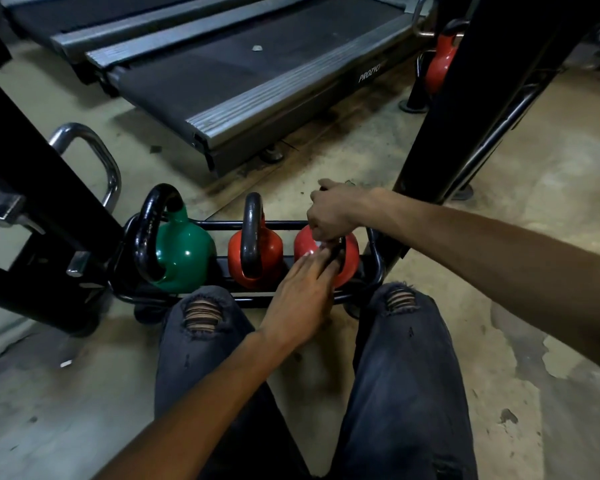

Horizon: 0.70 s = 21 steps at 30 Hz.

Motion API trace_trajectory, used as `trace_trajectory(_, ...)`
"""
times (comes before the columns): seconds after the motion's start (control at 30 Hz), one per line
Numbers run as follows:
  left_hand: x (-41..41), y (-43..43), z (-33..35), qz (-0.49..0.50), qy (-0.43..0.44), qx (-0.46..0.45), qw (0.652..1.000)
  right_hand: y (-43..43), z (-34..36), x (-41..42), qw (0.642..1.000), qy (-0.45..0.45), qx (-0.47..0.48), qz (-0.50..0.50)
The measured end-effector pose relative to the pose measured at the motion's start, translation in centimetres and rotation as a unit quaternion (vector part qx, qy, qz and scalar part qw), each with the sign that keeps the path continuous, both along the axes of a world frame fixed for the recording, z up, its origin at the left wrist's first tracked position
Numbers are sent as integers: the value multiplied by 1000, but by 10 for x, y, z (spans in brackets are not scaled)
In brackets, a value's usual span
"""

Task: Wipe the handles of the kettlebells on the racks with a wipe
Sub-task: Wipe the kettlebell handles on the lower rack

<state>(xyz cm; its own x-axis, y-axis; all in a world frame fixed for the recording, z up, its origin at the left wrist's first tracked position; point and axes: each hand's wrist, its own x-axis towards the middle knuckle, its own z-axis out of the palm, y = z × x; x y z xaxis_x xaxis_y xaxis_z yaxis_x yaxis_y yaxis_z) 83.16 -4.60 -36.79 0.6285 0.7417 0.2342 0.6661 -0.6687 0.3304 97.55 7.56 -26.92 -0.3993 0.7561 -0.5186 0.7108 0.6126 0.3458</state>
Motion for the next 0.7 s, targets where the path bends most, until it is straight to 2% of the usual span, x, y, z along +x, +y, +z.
trace_trajectory(0.13, 1, 4, 7, -7, 1, 0, 1000, 12, 7, 20, 980, 129, 151, 3)
trace_trajectory(0.2, 0, 6, 10, -8, -6, 2, 1000, 6, -5, 33, 954, 205, 217, -34)
trace_trajectory(0.23, 0, 7, 12, -8, -8, 3, 1000, -4, -16, 37, 926, 292, 226, -75)
trace_trajectory(0.27, 1, 9, 13, -4, -9, 3, 1000, -21, -29, 37, 878, 400, 230, -130)
trace_trajectory(0.33, 2, 13, 14, 2, -15, -8, 1000, -58, -59, 32, 722, 583, 259, -266)
trace_trajectory(0.4, 3, 18, 16, 3, -25, -16, 1000, -93, -83, 16, 577, 660, 252, -409)
trace_trajectory(0.43, 3, 20, 17, 3, -28, -20, 999, -101, -89, 8, 512, 690, 216, -464)
trace_trajectory(0.53, 2, 25, 22, 7, -25, -28, 999, -84, -72, 3, 283, 764, 55, -577)
trace_trajectory(0.57, 2, 27, 24, 8, -23, -29, 999, -70, -64, 7, 225, 766, -1, -602)
trace_trajectory(0.6, 3, 29, 26, 6, -18, -31, 999, -57, -59, 12, 187, 762, -50, -618)
trace_trajectory(0.63, 3, 30, 28, 2, -13, -33, 999, -45, -57, 17, 169, 759, -86, -623)
trace_trajectory(0.7, 3, 33, 34, -8, -3, -36, 999, -24, -58, 22, 160, 762, -122, -616)
